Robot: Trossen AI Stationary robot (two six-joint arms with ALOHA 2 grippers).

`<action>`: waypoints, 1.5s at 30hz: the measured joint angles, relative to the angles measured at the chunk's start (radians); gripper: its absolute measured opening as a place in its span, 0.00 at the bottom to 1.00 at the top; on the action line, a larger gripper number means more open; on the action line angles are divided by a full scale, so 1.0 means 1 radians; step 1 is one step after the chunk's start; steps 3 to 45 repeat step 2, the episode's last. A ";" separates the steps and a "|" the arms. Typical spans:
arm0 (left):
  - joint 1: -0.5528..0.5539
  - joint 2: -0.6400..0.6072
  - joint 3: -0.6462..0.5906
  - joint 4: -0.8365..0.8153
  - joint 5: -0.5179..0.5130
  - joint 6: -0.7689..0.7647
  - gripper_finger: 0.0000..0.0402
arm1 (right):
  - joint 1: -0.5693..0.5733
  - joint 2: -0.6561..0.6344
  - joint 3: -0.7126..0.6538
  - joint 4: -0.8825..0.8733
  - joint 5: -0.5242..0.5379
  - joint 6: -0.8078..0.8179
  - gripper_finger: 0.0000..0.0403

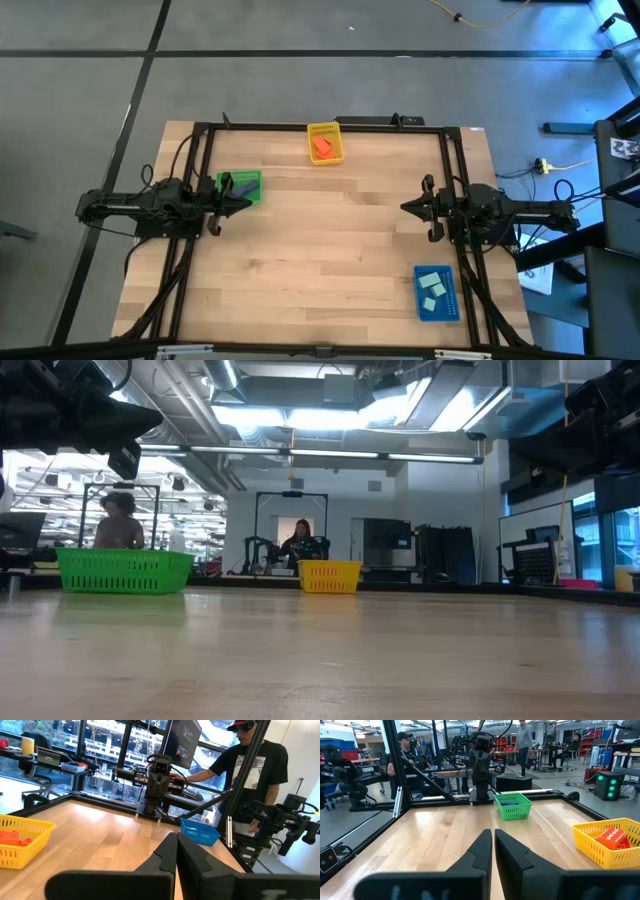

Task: Sort & place blocks by color
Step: Return to Home Position

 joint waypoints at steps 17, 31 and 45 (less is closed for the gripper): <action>0.000 0.000 0.000 0.000 0.000 0.000 0.00 | 0.000 0.000 0.000 0.000 0.000 0.000 0.06; 0.000 0.000 0.000 0.000 0.000 0.000 0.00 | 0.000 0.000 0.000 0.000 0.000 0.000 0.06; 0.000 0.000 0.000 0.000 0.000 0.000 0.00 | 0.000 0.000 0.000 0.000 0.000 0.000 0.06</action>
